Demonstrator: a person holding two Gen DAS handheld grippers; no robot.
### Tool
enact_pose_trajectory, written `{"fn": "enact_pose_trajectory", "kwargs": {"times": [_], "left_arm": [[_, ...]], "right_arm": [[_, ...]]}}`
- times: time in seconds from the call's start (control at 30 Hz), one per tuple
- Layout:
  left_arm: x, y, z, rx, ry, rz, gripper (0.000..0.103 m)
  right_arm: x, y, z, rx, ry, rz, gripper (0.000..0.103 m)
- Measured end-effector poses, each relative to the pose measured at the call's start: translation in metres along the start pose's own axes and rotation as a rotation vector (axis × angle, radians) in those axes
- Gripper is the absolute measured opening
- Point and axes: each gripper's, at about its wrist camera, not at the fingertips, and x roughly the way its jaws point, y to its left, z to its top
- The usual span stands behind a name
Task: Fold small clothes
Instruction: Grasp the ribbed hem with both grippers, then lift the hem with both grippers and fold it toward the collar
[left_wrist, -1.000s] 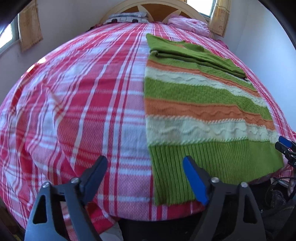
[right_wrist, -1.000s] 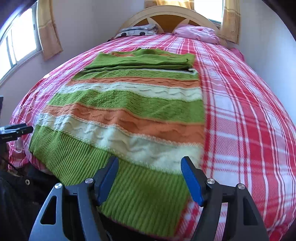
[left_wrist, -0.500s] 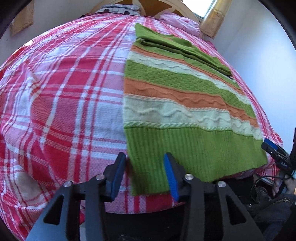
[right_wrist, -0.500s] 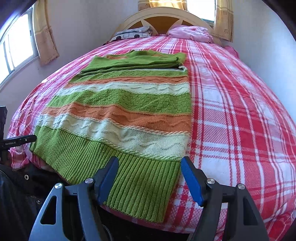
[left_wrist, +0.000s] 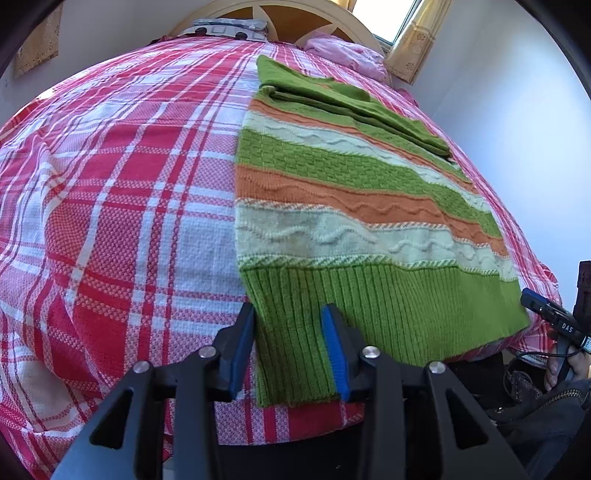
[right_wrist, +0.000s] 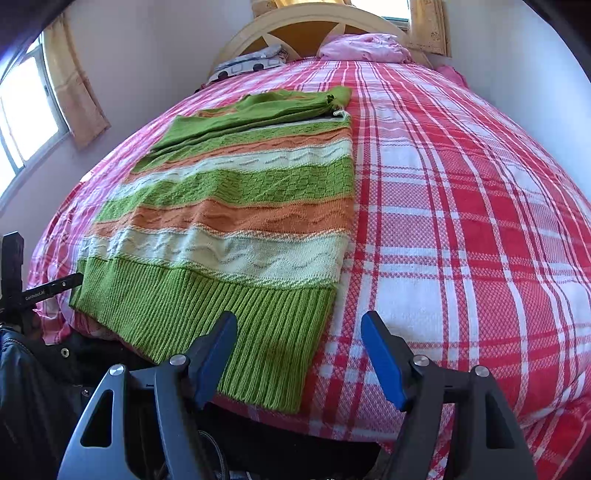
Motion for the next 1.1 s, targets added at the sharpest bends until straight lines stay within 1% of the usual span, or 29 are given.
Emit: {"fn": "enact_pose_trajectory", "kwargs": {"times": [0.07,0.13,0.17,0.2,0.23,0.27,0.33,0.37,0.4,0.43,0.47,0.5,0.53,0.6,0.63,0.67,0.73,0.8,0.9,1.0,1.1], "left_arm": [[0.0,0.0,0.0,0.001,-0.004,-0.003,0.039],[0.0,-0.001,0.0,0.009,-0.009,0.001,0.037],[0.0,-0.001,0.0,0.008,-0.012,0.003,0.035],[0.0,-0.001,0.0,0.009,-0.018,0.008,0.029],[0.0,0.0,0.0,0.011,-0.021,0.007,0.029],[0.0,0.001,0.0,0.01,-0.022,0.006,0.029],[0.0,0.001,0.0,0.008,-0.029,0.007,0.029],[0.0,0.001,0.0,0.008,-0.031,0.009,0.03],[0.001,0.001,0.0,0.002,-0.029,0.002,0.036],[0.003,0.002,0.001,-0.009,-0.023,-0.021,0.047],[0.005,0.001,0.002,-0.016,-0.018,-0.042,0.052],[0.005,-0.002,0.003,-0.011,-0.017,-0.051,0.055],[0.005,-0.005,0.003,0.012,-0.019,-0.056,0.044],[0.005,-0.01,0.001,0.054,-0.007,-0.09,0.01],[0.003,-0.01,0.002,0.055,-0.019,-0.092,0.01],[-0.001,-0.008,0.002,0.049,-0.036,-0.102,0.01],[-0.013,-0.002,0.006,0.036,-0.077,-0.122,0.009],[-0.026,0.004,0.013,0.006,-0.13,-0.163,0.009],[-0.039,0.004,0.02,-0.011,-0.178,-0.212,0.009],[-0.039,-0.006,0.025,0.012,-0.184,-0.233,0.009],[-0.039,-0.007,0.036,0.006,-0.201,-0.258,0.009]], "right_arm": [[-0.001,0.0,0.0,0.012,0.004,0.02,0.07],[-0.001,0.001,-0.001,0.027,0.017,0.073,0.065],[-0.001,0.002,-0.001,0.029,0.021,0.081,0.063],[-0.001,0.003,-0.001,0.03,0.026,0.092,0.063],[0.0,0.003,-0.002,0.033,0.032,0.099,0.058],[-0.001,0.002,-0.002,0.043,0.042,0.109,0.052],[-0.001,-0.004,-0.002,0.083,0.056,0.147,0.047],[0.0,-0.006,-0.003,0.098,0.057,0.161,0.047],[0.001,-0.009,-0.002,0.114,0.056,0.178,0.047],[0.003,-0.01,-0.002,0.129,0.051,0.194,0.047],[0.005,-0.013,-0.002,0.15,0.04,0.216,0.047],[0.005,-0.013,-0.003,0.16,0.034,0.225,0.046],[0.005,-0.012,-0.003,0.157,0.029,0.234,0.045],[0.008,-0.009,-0.004,0.136,0.041,0.242,0.012],[0.01,-0.011,-0.006,0.148,0.043,0.267,0.008],[0.009,-0.013,-0.007,0.159,0.034,0.287,0.008],[-0.002,-0.02,-0.003,0.183,-0.015,0.343,0.008],[-0.015,-0.026,0.003,0.206,-0.077,0.393,0.008],[-0.023,-0.024,0.008,0.203,-0.118,0.418,0.008],[-0.02,-0.022,0.014,0.208,-0.123,0.426,0.008],[-0.026,-0.022,0.028,0.206,-0.166,0.439,0.008]]}}
